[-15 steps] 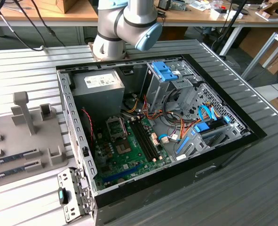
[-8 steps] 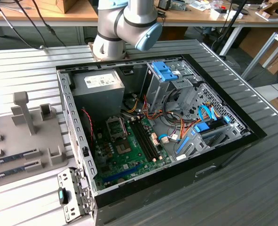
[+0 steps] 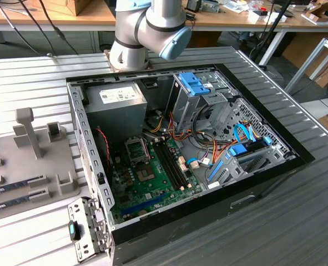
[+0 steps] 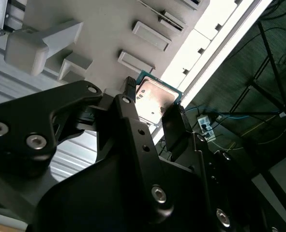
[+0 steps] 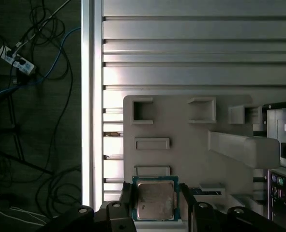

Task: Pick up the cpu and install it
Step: 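Pick up the cpu and move it towards the insertion slot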

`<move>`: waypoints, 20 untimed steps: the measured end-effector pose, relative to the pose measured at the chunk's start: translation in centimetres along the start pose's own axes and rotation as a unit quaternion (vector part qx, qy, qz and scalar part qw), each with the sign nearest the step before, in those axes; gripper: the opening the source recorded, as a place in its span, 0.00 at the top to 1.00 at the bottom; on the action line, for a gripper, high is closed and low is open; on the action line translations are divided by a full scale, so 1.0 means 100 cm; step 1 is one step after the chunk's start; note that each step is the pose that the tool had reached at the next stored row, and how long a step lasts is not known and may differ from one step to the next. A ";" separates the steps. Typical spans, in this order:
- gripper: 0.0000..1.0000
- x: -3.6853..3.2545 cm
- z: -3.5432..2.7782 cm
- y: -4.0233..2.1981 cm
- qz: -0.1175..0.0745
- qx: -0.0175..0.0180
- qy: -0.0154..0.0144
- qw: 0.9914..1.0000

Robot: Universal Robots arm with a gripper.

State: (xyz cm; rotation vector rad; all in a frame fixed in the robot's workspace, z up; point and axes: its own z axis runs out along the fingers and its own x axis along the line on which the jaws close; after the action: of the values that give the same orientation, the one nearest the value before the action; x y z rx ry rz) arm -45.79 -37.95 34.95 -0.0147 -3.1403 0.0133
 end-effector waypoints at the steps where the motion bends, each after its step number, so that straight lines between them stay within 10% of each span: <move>1: 0.53 0.0000 -0.0013 0.0000 0.000 0.000 0.000 1.000; 20: 0.53 0.0000 -0.0268 -0.0002 0.000 -0.002 0.000 1.000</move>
State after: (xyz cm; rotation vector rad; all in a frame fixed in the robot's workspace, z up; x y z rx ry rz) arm -45.79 -37.95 37.64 -0.0147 -3.1403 0.0058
